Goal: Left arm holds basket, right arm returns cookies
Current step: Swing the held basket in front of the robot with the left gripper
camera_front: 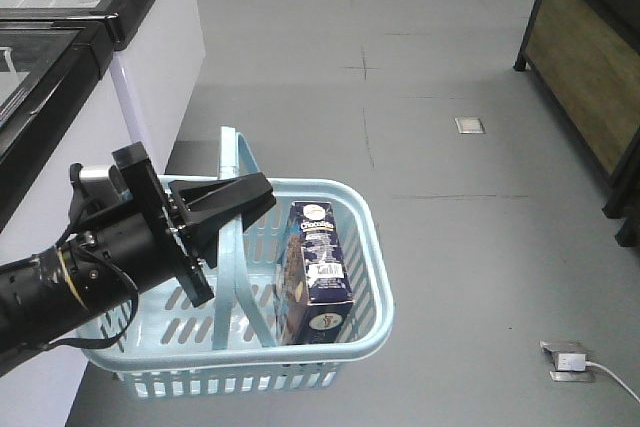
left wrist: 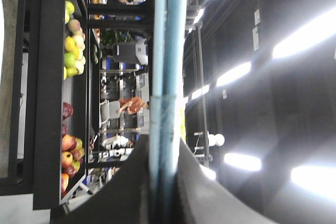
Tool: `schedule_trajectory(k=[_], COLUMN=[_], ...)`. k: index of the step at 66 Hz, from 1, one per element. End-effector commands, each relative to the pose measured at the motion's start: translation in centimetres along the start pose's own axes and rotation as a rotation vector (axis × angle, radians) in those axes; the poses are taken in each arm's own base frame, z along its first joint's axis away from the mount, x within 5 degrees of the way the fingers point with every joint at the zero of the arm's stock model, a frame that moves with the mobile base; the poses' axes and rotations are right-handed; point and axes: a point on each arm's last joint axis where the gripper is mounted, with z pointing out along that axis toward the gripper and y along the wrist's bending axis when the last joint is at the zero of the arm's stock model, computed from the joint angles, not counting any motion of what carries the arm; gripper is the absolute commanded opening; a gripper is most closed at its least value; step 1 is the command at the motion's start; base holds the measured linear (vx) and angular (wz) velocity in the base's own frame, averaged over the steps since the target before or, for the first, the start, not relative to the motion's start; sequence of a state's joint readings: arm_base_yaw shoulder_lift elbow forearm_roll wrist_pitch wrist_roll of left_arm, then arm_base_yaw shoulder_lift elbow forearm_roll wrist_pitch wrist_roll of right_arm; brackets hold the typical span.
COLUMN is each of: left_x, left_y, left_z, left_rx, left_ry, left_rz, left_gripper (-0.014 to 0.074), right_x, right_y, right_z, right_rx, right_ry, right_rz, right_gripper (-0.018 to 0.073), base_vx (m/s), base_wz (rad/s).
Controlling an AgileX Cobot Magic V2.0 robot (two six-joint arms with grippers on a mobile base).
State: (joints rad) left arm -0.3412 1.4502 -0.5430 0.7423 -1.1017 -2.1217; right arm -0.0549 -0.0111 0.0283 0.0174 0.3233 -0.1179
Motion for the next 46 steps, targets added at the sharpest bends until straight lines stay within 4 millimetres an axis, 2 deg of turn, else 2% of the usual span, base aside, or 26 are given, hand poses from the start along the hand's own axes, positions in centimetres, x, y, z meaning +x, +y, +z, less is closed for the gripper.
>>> schedule_trajectory(k=[1, 20, 46], left_x=[1.8, 3.1, 4.1], left_y=[-4.0, -3.0, -2.5], left_z=[0.0, 1.4, 2.1], left_rx=[0.321, 0.327, 0.329], left_ry=[0.121, 0.129, 0.14], left_rz=[0.036, 0.006, -0.031], left_gripper=[-0.0003, -0.0003, -0.0003], right_x=[-0.2, -0.1, -0.2], right_y=[-0.1, -0.1, -0.1], right_z=[0.1, 0.1, 0.1], right_rx=[0.015, 0.015, 0.015], right_ry=[-0.065, -0.063, -0.065], right_rz=[-0.015, -0.015, -0.015], right_gripper=[0.0004, 0.0004, 0.0004], base_vx=[0.0, 0.0, 0.0], base_wz=[0.0, 0.0, 0.0])
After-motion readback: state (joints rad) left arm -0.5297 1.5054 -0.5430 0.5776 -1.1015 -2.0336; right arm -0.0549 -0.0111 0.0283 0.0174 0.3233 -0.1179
